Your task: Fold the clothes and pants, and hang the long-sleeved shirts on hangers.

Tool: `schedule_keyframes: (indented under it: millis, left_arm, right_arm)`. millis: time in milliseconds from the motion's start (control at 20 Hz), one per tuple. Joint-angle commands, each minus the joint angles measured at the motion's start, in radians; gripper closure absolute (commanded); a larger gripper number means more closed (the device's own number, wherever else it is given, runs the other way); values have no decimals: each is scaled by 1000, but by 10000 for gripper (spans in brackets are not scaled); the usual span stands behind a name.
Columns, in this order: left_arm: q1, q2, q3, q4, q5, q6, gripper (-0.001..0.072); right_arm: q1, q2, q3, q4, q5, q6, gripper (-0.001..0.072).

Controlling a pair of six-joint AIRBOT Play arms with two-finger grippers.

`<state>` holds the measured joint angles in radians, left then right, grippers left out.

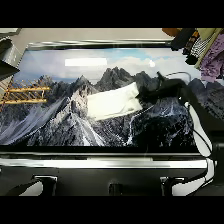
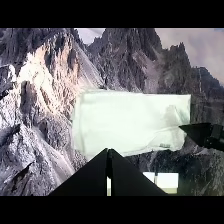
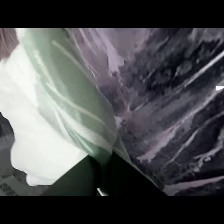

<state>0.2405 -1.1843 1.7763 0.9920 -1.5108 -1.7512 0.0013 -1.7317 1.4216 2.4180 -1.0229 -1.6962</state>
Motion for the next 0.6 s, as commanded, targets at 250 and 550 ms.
schedule_keyframes:
  millis: [250,550]
  left_arm:
    - [1,-1,0,0,0,0,691]
    - [1,-1,0,0,0,-3,691]
  right_arm:
    - [-182,10,281,-66,-42,144,684]
    - [-382,10,387,-84,-9,181,684]
